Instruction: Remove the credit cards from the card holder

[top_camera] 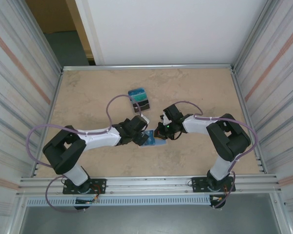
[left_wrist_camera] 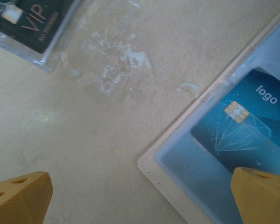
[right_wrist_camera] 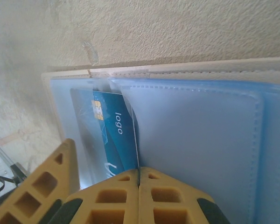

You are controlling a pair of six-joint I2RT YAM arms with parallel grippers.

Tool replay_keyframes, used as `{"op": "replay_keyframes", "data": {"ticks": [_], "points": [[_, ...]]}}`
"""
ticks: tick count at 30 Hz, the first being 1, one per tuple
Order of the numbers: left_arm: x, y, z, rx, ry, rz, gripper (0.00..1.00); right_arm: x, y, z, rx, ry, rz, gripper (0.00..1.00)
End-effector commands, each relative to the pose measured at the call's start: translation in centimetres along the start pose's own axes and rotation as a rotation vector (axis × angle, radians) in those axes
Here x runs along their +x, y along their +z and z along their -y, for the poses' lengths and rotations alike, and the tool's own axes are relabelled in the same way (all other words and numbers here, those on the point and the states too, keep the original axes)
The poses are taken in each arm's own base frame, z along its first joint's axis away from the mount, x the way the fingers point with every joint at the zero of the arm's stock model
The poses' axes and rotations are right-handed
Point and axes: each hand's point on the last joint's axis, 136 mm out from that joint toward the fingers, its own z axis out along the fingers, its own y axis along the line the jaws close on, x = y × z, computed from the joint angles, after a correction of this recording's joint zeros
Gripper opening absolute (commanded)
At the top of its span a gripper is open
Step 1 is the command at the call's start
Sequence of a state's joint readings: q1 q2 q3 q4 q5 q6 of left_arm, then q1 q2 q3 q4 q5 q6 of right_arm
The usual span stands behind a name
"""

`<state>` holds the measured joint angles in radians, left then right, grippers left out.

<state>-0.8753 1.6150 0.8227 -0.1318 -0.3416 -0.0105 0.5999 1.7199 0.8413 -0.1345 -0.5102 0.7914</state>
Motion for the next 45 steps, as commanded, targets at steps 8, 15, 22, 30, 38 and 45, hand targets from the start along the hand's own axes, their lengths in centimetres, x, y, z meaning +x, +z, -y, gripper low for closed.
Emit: {"op": "replay_keyframes", "data": {"ticks": [8, 15, 22, 30, 38, 45], "points": [[-0.1, 0.7, 0.6, -0.008, 0.051, -0.032, 0.99, -0.8, -1.6, -0.9, -0.028, -0.021, 0.036, 0.0], [0.8, 1.1, 0.8, -0.004, 0.057, -0.062, 0.99, -0.7, -1.7, -2.5, -0.156, -0.015, 0.024, 0.06], [1.0, 1.1, 0.9, 0.0, 0.051, -0.067, 0.99, -0.6, -1.2, -3.1, -0.217, -0.008, 0.008, 0.14], [0.8, 0.9, 0.9, 0.002, 0.047, -0.061, 0.99, -0.6, -0.2, -2.6, -0.23, 0.012, -0.006, 0.15], [0.9, 0.9, 1.0, 0.004, 0.04, -0.062, 0.99, -0.4, 0.9, -2.3, -0.233, 0.021, -0.022, 0.12], [1.1, 0.7, 0.6, -0.012, 0.042, -0.068, 0.99, -0.7, 0.2, -0.8, -0.123, 0.008, 0.014, 0.03]]}}
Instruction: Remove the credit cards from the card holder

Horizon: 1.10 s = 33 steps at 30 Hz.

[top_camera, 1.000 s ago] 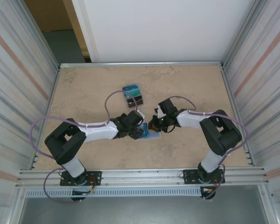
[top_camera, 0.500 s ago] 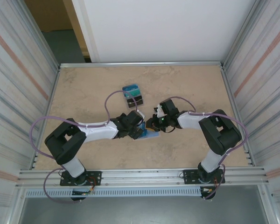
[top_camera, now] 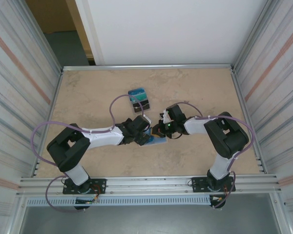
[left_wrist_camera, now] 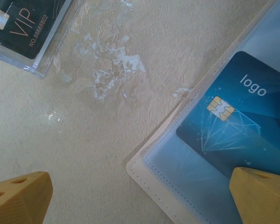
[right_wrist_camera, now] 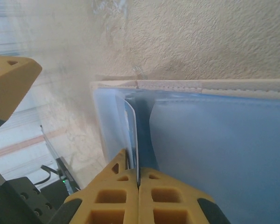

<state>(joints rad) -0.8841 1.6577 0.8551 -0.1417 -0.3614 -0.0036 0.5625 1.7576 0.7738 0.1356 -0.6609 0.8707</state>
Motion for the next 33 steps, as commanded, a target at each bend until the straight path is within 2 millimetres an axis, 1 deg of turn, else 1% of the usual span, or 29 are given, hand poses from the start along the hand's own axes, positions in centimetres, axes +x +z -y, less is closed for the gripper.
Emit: {"op": "replay_keyframes", "data": {"ticks": [1, 6, 12, 14, 20, 26, 33], "points": [[1.5, 0.1, 0.3, 0.001, 0.022, -0.054, 0.99, 0.3, -0.8, 1.2, 0.103, -0.013, 0.013, 0.03], [1.6, 0.0, -0.1, -0.021, 0.024, -0.057, 0.99, 0.2, -1.9, 1.9, 0.183, -0.025, 0.037, 0.02], [1.3, -0.2, -0.2, -0.023, 0.021, -0.049, 0.99, 0.2, -2.6, 1.8, 0.212, -0.047, 0.048, 0.0], [1.1, -0.4, -0.3, -0.024, 0.019, -0.043, 0.99, 0.0, -3.2, 1.8, 0.231, -0.06, 0.062, 0.0], [-0.1, -1.1, -0.5, -0.022, 0.004, -0.005, 0.99, -0.5, -5.0, 1.4, 0.287, -0.106, 0.11, 0.0], [-1.6, -2.0, -0.9, -0.023, -0.015, 0.041, 0.99, -0.9, -6.7, 1.5, 0.34, -0.128, 0.154, 0.0], [-3.3, -3.7, -1.7, -0.029, -0.042, 0.098, 0.99, -1.3, -8.5, 0.4, 0.342, -0.177, 0.208, 0.0]]}}
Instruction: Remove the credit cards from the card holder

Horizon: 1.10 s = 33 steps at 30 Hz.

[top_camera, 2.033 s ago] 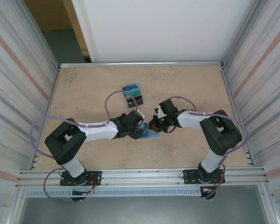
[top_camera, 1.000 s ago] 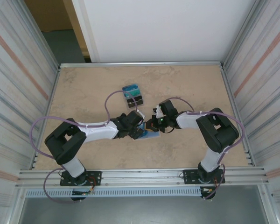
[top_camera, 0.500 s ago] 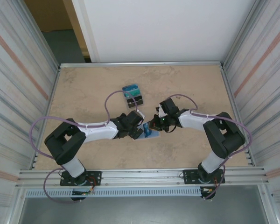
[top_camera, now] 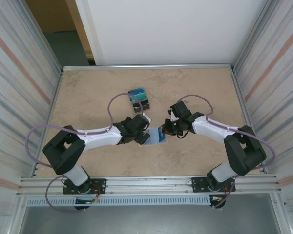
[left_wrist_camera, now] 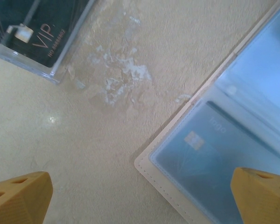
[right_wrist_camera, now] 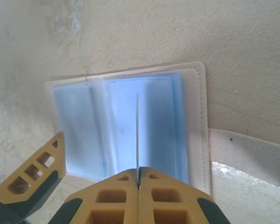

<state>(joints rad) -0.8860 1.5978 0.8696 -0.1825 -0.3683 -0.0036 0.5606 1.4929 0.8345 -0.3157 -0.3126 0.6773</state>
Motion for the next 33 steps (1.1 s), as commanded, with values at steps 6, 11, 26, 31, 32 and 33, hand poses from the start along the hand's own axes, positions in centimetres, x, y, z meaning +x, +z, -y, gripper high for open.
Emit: {"op": "replay_keyframes", "data": {"ticks": [6, 11, 26, 31, 32, 33], "points": [[-3.7, -4.1, -2.4, 0.006, -0.101, 0.143, 0.99, -1.6, -3.5, -1.4, -0.008, -0.117, 0.107, 0.0], [-5.1, -6.3, -3.2, 0.124, -0.154, 0.256, 0.98, -1.6, -5.2, -3.8, -0.055, -0.27, 0.15, 0.0], [-6.8, -13.5, 0.7, 0.657, 0.158, 0.494, 0.71, 1.2, -8.6, -12.4, -0.301, -0.831, 0.163, 0.0], [-6.6, -14.3, 2.3, 0.767, 0.243, 0.478, 0.63, 2.4, -10.0, -13.5, -0.375, -0.902, 0.15, 0.0], [-6.7, -14.4, 2.5, 0.782, 0.253, 0.484, 0.61, 2.6, -10.1, -13.7, -0.391, -0.911, 0.143, 0.0], [-6.8, -14.6, 2.7, 0.794, 0.261, 0.489, 0.58, 2.8, -10.4, -13.9, -0.403, -0.915, 0.14, 0.0]]}}
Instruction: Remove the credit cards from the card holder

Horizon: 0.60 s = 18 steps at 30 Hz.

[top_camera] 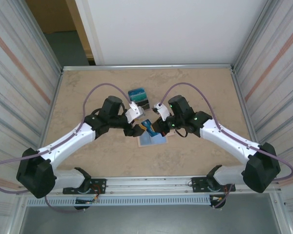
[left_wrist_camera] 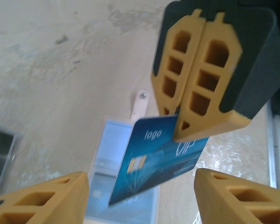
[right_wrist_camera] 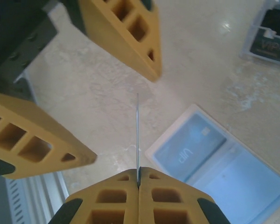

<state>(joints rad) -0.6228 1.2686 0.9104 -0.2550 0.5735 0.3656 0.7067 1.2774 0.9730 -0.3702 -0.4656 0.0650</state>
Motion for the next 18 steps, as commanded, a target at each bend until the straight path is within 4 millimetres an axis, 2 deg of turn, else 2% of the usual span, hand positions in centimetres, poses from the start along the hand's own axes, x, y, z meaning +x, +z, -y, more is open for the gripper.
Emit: {"op": "replay_keyframes", "data": {"ticks": [1, 3, 4, 10, 12, 13, 18], "points": [[-1.0, -0.1, 2.3, 0.137, 0.072, 0.022, 0.55, -1.4, -1.6, -2.5, -0.091, -0.091, 0.032, 0.0], [-1.1, 0.2, 2.7, 0.163, 0.08, 0.019, 0.52, -1.4, -1.8, -2.8, -0.104, -0.098, 0.036, 0.0], [-1.0, 0.4, 2.9, 0.174, 0.082, 0.012, 0.47, -1.4, -1.8, -3.0, -0.114, -0.103, 0.036, 0.0], [-1.1, 1.0, 4.3, 0.238, 0.09, 0.002, 0.0, -1.7, -2.1, -3.3, -0.124, -0.108, 0.04, 0.0], [-1.1, 1.0, 4.4, 0.24, 0.092, 0.006, 0.0, -1.7, -2.2, -3.1, -0.115, -0.102, 0.046, 0.01], [-1.1, 0.9, 4.4, 0.236, 0.091, 0.01, 0.0, -1.7, -2.3, -3.0, -0.108, -0.098, 0.053, 0.05], [-1.4, 0.3, 3.9, 0.162, 0.076, 0.051, 0.0, -1.8, -3.2, -1.6, -0.048, -0.051, 0.128, 0.42]]}}
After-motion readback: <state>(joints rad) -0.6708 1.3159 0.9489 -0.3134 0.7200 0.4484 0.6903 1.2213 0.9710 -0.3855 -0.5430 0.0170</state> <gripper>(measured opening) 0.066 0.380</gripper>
